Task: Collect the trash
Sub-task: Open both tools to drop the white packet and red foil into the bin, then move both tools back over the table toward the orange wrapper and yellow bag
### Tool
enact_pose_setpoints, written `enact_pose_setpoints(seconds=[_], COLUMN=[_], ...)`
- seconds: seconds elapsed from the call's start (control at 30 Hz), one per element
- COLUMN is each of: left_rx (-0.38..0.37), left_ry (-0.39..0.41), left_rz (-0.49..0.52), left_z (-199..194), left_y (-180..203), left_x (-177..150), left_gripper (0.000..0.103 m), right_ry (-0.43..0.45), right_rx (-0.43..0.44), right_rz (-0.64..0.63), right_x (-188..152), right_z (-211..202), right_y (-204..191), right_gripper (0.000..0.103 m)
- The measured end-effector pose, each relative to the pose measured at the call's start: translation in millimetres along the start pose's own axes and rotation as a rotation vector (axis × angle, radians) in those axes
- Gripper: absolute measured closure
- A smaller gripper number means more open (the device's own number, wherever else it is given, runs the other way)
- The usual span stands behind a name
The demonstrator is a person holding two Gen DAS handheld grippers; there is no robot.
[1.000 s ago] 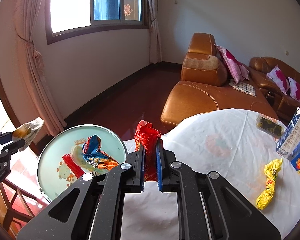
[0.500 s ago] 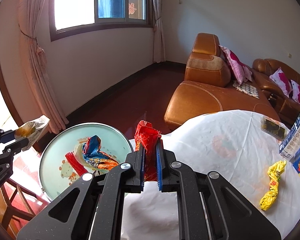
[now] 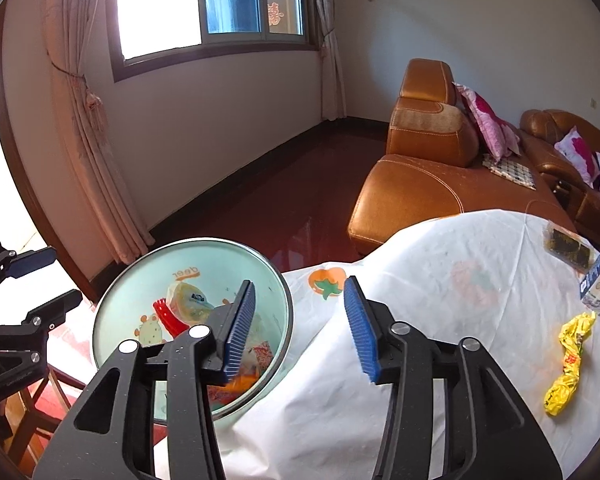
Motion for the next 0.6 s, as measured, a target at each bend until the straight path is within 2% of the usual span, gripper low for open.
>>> enact_pose_setpoints(seconds=[0.07,0.17,0.3,0.4,0.6], left_rx=[-0.001,-0.001,-0.040,-0.064,-0.106], left_ry=[-0.003,-0.004,-0.026,-0.024,-0.022], left_rz=[0.000,-0.008,-0.011,0.027,0.101], left_z=[0,0,2,0,-5], left_y=[2,5,20,38,69], left_x=[-1,-3,-6,-8,-12], left_gripper=[0.047,0.038,0.036,0.035,0.032], right_ry=[-0.003,-0.011,-0.009,-0.016,-0.074], right_rx=[-0.008,-0.039,-0.111,-0.172,-0.264], right_rz=[0.015,0.031,0.096,0.129,0.188], right_x=[-2,-8,-26,-50,-109], right_z=[-3,-13,-43,-74,-115], right_y=[5,15,45,72,119], right_gripper=[0.053,0.053,0.052,0.045,0.043])
Point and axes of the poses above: each gripper's, at about its wrist camera, not at the fingertips, and z roughly the way its jaws point, y to its right, x to its top, the point moved 1 cm from there along z, roughly the way its jaws point, and after that the axes turned 1 degree about y, right-handed, at the moved point
